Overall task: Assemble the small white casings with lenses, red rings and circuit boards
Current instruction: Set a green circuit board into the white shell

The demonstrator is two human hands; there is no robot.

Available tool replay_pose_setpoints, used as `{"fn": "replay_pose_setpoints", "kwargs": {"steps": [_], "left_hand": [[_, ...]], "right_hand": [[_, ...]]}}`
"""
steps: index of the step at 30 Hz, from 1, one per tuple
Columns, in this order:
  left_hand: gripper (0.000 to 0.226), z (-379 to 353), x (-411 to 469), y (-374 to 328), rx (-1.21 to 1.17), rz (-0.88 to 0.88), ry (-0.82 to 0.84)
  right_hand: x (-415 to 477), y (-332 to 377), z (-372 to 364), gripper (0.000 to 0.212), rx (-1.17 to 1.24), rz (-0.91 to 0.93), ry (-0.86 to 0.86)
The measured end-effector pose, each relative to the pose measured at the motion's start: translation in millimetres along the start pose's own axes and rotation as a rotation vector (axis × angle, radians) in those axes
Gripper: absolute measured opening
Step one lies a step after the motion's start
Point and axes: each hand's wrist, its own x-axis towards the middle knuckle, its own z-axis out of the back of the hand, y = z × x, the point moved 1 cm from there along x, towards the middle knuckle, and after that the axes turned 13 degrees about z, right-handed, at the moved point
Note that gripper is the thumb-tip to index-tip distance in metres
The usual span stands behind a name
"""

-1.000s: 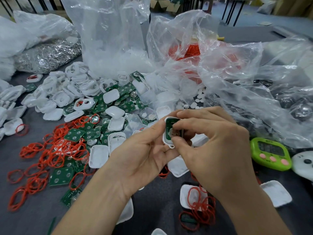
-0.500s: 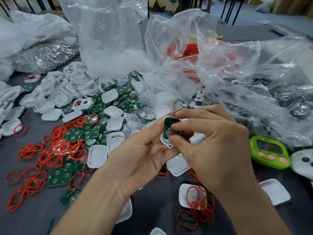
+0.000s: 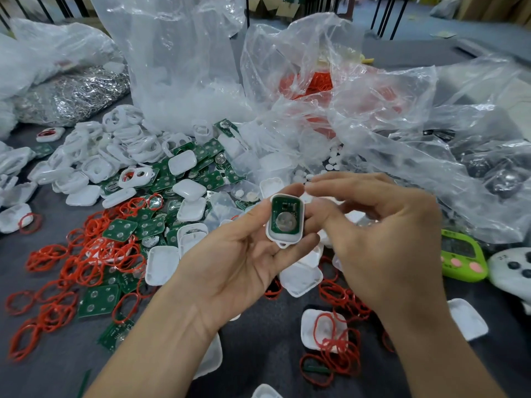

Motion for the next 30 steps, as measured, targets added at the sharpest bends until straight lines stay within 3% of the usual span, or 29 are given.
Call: {"fn": "replay_pose_setpoints", "kwargs": {"steps": [4,9,16,23,30], "left_hand": [[0.035,0.6,-1.9,-0.6,0.018,0.034,0.009],[0.039,3.5,0.1,1.4,0.063,0.043,0.05],[0.036,2.8,0.8,1.2,0.117,0.014,0.068],[0.034,2.6,0.7,1.8,0.106,0.004,0.053],[0.035,3.9,1.0,2.3,0.098,-0.026,0.017]], "right_hand": [[3.5,-7.0,3.6,0.016,0.134,-0.201,-0.075],[3.0,-9.5,-3.8,0.006,0.433,-0.476,0.047],[3.4,-8.4,-5.9,0.015,0.563,-0.572,0.115],[2.7,-6.1,-3.8,0.021,0.398,-0.463,0.086],[1.4,4.8,1.5,0.026,-0.131,0.06,0.154]]}}
